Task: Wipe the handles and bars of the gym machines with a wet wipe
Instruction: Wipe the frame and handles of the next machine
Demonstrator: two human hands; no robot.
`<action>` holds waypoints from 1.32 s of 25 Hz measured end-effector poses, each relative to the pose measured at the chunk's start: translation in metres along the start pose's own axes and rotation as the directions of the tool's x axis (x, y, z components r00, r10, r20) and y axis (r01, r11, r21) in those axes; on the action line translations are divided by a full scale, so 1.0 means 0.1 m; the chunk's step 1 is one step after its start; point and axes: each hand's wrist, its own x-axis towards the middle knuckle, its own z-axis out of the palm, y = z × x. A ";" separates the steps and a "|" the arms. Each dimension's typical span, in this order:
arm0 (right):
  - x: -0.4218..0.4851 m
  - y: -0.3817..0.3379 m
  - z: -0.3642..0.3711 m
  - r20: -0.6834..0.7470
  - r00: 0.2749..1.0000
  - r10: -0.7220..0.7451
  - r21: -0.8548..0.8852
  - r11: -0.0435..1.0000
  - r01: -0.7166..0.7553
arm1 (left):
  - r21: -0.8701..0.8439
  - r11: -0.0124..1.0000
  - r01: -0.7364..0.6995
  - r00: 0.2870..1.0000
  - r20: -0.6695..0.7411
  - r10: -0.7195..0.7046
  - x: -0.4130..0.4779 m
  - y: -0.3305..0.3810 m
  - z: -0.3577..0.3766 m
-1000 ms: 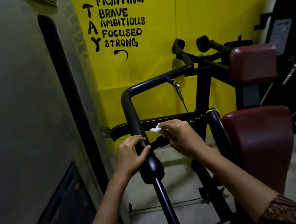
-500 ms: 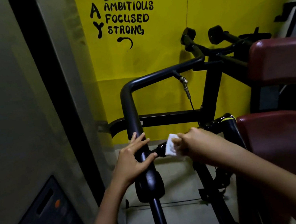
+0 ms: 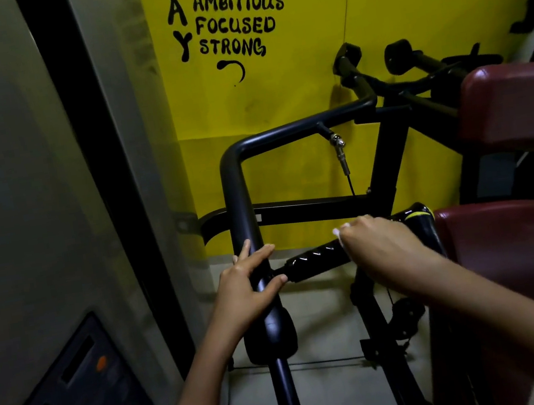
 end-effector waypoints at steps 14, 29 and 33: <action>0.06 -0.44 0.01 0.075 0.991 -0.110 0.021 0.994 0.109 | -0.079 0.997 -0.004 0.997 -0.075 -0.002 -0.07 0.01 0.11; -0.13 -0.42 0.04 -0.130 0.855 -0.503 0.036 0.859 0.511 | 0.018 0.996 -0.088 0.988 0.132 0.085 -0.18 -0.09 0.02; -0.20 -0.06 0.08 -0.077 0.986 -0.150 0.049 0.987 0.154 | 0.081 0.988 -0.135 0.984 0.128 0.124 -0.15 -0.07 -0.02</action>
